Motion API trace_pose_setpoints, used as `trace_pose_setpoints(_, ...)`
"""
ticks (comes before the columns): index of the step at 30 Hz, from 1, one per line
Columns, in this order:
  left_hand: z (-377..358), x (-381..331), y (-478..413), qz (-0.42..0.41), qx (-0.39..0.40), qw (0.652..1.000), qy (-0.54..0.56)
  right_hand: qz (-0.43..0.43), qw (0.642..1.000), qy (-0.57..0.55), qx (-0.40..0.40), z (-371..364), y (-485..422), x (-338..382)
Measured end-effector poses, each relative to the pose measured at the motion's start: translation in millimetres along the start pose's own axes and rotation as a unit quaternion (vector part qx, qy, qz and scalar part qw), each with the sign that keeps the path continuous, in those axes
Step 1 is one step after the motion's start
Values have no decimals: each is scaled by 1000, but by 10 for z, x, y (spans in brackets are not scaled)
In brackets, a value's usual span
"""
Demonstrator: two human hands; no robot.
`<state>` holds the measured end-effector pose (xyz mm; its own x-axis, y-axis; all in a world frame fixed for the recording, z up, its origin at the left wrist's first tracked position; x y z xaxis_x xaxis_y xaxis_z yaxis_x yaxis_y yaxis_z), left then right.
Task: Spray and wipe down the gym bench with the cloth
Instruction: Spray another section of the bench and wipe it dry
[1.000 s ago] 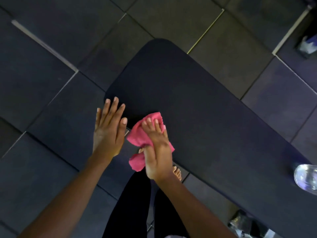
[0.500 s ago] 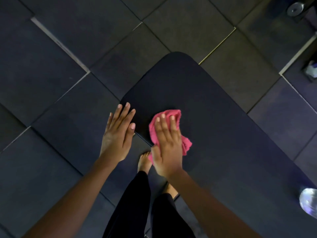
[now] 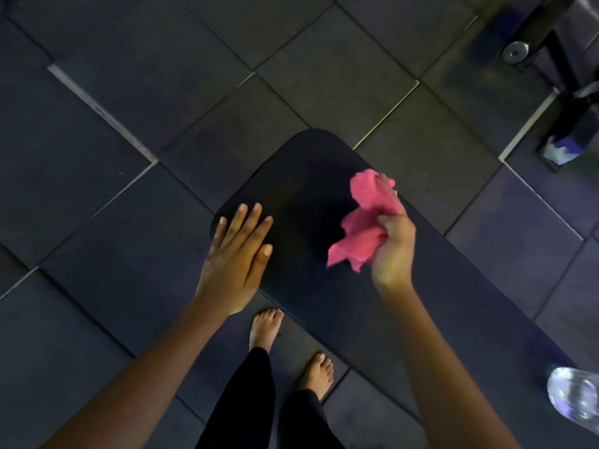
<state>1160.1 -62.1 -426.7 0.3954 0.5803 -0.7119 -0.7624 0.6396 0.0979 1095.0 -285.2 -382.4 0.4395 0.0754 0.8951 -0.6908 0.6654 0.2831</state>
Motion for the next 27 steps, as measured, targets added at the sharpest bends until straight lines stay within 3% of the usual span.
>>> trace_pose_setpoints(1,-35,-28,-60,0,-2,1000,-8,42,992,120,24,-24,-106,-20)
trace_pose_setpoints(2,-73,-55,-123,0,-4,1000,-18,87,959,263,54,-114,-172,-76)
trace_pose_setpoints(4,-165,-101,-243,3,0,999,-40,146,849,496,114,-375,-202,-276)
trace_pose_setpoints(5,-213,-114,-293,7,8,999,-51,162,811,549,120,-464,-176,-341)
trace_pose_setpoints(7,-288,-118,-346,17,21,997,-71,182,788,579,107,-528,-105,-390)
trace_pose_setpoints(11,-310,-111,-301,23,25,995,-90,195,817,522,149,-442,104,-377)
trace_pose_setpoints(18,-471,-444,-84,-5,31,998,-57,260,801,475,257,-107,1130,-719)
trace_pose_setpoints(21,-680,-700,15,-24,49,998,-42,224,868,391,208,241,1298,-777)
trace_pose_setpoints(24,-899,-964,84,-47,60,997,-29,181,946,256,78,833,1244,-767)
trace_pose_setpoints(27,-1111,-1174,133,-65,77,995,-26,103,976,193,-6,1459,1098,-882)
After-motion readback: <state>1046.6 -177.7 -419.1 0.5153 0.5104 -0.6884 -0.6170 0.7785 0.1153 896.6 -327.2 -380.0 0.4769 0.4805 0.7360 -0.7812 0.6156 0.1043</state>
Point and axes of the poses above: each hand's wrist, its own y-axis away from the middle knuckle, its own z-axis out of the back of the hand, x = y × z, the point moved 6 cm from there along -y, towards the middle knuckle, and after that the axes turned 14 degrees about y, right-handed, at the moved point
